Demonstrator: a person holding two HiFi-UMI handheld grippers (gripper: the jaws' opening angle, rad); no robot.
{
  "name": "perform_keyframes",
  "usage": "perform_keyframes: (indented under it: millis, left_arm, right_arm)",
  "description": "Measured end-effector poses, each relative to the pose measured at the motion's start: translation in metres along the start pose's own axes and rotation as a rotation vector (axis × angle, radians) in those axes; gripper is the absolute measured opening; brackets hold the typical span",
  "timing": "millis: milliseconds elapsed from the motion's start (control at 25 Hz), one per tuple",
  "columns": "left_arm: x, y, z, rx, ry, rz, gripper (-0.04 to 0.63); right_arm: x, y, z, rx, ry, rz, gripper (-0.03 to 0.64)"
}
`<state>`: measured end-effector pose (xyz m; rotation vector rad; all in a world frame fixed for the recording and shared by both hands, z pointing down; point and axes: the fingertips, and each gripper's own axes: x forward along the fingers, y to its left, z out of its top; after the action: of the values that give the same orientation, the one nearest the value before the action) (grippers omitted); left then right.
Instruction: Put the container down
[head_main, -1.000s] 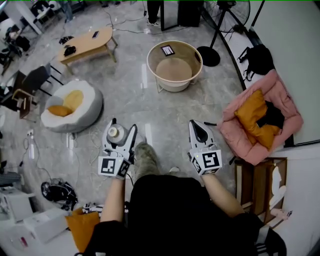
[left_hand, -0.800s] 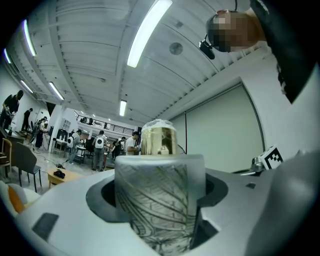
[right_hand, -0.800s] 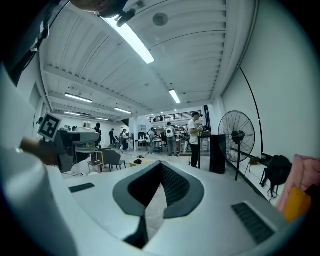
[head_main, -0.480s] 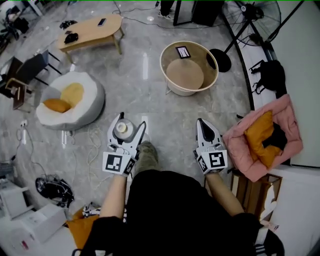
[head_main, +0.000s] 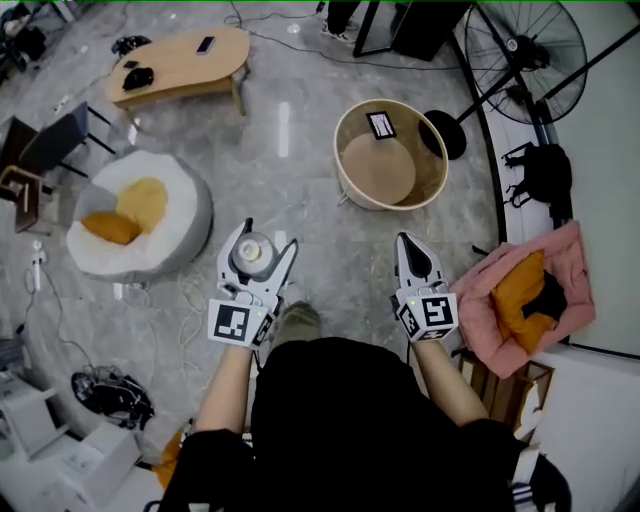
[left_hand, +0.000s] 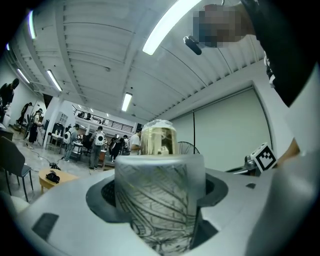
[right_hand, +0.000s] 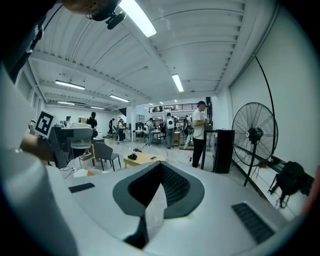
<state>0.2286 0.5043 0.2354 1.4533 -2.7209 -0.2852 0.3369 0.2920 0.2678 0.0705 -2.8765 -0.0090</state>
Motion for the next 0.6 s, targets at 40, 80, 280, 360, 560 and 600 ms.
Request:
perform_keyframes:
  millis: [40,80,280,360,560,600]
  left_arm:
    - [0.004,0.010,0.003,0.000,-0.005,-0.003,0.344]
    - [0.007,0.019,0.006,0.003,-0.006,-0.007,0.344]
    - [0.019,0.062,0.015,0.011,-0.011,-0.028,0.344]
    - [0.019,0.071,0.015,0.006,-0.018,-0.019,0.344]
    - [0.028,0.082,0.007,0.009,-0.024,0.013,0.344]
    - [0.031,0.086,0.006,0.007,-0.020,0.019,0.344]
  right_arm:
    - [0.009,0.004,0.003,-0.006,0.000,-0.001,0.020]
    - [0.017,0.007,0.007,-0.012,0.000,-0.006,0.020]
    - [0.048,0.012,0.019,-0.035,-0.001,-0.050,0.020]
    - [0.052,0.010,0.017,-0.035,0.013,-0.055,0.020]
    - [0.065,-0.008,0.009,-0.038,0.036,-0.063,0.020]
    - [0.070,-0.011,0.009,-0.037,0.037,-0.063,0.020]
